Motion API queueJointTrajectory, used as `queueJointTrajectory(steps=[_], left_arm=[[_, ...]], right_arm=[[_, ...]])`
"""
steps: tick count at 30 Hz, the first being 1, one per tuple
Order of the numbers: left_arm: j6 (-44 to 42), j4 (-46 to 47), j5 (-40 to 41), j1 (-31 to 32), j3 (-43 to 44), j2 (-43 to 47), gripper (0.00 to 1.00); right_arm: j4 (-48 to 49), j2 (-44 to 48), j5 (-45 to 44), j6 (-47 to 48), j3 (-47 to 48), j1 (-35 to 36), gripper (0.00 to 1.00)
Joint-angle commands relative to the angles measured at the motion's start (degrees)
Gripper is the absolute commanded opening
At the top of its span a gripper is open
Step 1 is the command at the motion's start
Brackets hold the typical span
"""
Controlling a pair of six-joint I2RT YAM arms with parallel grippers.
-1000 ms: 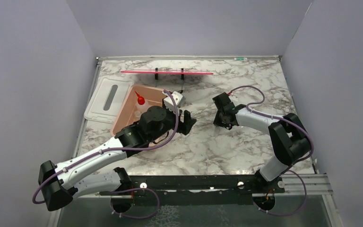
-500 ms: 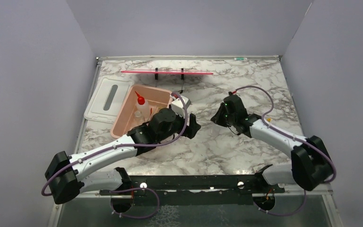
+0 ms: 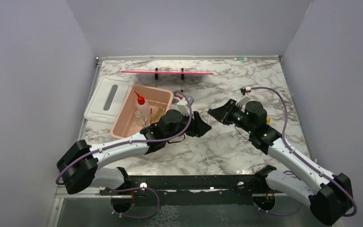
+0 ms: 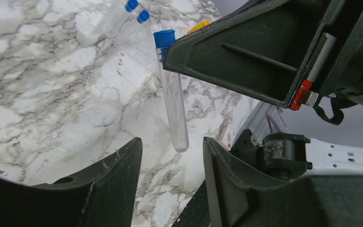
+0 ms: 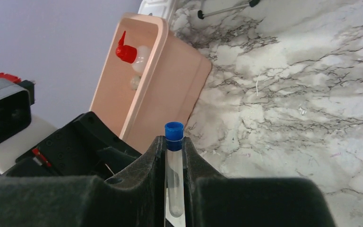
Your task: Organize the chemistry lab equipment
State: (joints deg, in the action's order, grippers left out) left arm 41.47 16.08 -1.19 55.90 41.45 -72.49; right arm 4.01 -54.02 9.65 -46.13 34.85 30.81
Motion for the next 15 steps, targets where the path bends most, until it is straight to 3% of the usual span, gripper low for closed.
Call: queueJointTrajectory(steps=[1,7,11,15], left_arm=[[3.31,5.91,-4.81,0.18,0.8,-1.63,0.49],[-0.5,9.67,-5.18,0.18,-1.1,-2.25,0.3],[-9.59,10.12,-8.13,0.18,-0.78,-3.37,0.24],[-13.28,10.11,-11.28,0.18,-0.38,-4.27,0.19]], right_arm=[[3.2,1.54,4.73,-2.3,-1.64,0.41,0.15],[3.97,2.51,7.09,-3.62,-2.42,0.39,0.15],[2.62,3.91,6.89,-3.64,-2.35,0.47,0.15],[0.47,5.75,6.1,-3.18,-1.14,0.45,0.15]])
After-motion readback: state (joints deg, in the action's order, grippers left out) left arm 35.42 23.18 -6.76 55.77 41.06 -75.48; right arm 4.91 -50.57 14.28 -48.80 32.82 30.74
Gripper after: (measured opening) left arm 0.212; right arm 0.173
